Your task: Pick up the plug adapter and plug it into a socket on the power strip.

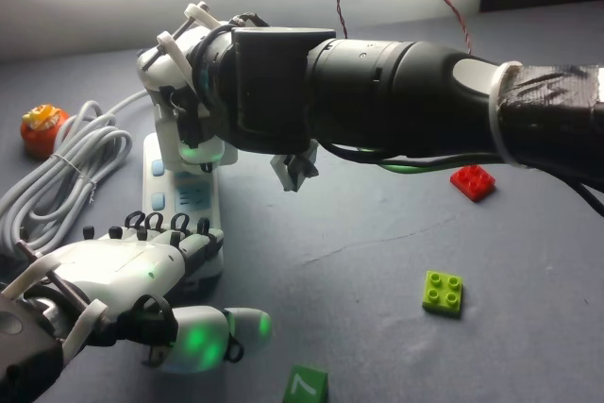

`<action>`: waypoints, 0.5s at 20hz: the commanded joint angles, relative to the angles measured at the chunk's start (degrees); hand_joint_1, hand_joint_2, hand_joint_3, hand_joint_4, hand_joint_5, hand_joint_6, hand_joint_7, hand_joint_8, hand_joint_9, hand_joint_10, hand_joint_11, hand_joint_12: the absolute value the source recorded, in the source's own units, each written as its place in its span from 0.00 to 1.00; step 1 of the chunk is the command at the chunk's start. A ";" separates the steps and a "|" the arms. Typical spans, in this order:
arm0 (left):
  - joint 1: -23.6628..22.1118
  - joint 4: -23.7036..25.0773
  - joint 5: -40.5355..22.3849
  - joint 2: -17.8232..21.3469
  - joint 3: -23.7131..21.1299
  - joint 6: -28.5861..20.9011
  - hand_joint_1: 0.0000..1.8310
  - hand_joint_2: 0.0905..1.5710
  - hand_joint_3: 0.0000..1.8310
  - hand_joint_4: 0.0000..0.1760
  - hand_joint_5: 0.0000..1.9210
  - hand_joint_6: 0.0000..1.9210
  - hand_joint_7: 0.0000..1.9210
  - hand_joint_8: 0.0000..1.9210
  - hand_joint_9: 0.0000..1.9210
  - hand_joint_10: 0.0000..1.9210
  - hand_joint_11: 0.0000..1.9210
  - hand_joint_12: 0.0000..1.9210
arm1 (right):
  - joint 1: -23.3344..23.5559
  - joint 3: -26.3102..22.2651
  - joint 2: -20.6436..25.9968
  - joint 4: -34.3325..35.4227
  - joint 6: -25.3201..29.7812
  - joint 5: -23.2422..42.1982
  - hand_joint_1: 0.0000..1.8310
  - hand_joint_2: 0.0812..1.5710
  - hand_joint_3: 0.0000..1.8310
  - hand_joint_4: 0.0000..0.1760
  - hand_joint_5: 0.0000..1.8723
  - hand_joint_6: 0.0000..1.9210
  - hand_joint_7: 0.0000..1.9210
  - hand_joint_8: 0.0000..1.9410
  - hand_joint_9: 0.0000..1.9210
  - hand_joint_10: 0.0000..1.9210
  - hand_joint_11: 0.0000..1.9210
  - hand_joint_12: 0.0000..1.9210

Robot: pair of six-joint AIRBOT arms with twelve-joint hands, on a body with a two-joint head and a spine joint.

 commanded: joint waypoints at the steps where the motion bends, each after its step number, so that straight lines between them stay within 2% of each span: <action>1: -0.14 1.76 -1.16 -0.04 0.04 -0.40 0.00 0.74 0.00 0.00 0.00 0.00 0.03 0.00 0.02 0.00 0.00 0.00 | -0.31 -0.84 -0.11 0.26 -0.18 2.13 0.68 0.67 0.00 0.00 0.51 0.49 0.61 0.39 0.69 0.00 0.44 0.49; 4: -0.18 1.76 -1.16 -0.04 0.04 -0.51 0.00 0.74 0.00 0.00 0.00 0.00 0.02 0.00 0.01 0.00 0.00 0.00 | -0.10 -0.98 0.06 0.26 -0.19 2.02 0.68 0.68 0.00 0.00 0.50 0.51 0.59 0.42 0.68 0.00 0.42 0.48; 8: -0.23 1.76 -1.16 -0.03 -0.04 -0.51 0.00 0.74 0.00 0.00 0.00 0.00 0.03 0.00 0.02 0.00 0.00 0.00 | 0.13 -0.99 0.39 0.26 -0.41 2.07 0.67 0.70 0.00 0.00 0.47 0.56 0.56 0.47 0.64 0.00 0.38 0.53; 9: -0.23 1.76 -1.15 -0.03 -0.05 -0.51 0.00 0.74 0.00 0.00 0.00 0.00 0.02 0.00 0.01 0.00 0.00 0.00 | 0.17 -0.99 0.51 0.26 -0.44 2.18 0.63 0.71 0.00 0.00 0.48 0.56 0.53 0.23 0.60 0.00 0.35 0.54; 10: -0.22 1.76 -1.15 -0.03 -0.05 -0.51 0.00 0.74 0.00 0.00 0.00 0.00 0.02 0.00 0.01 0.00 0.00 0.00 | 0.18 -1.00 0.58 0.26 -0.47 2.21 0.63 0.71 0.00 0.00 0.48 0.56 0.53 0.23 0.60 0.00 0.35 0.54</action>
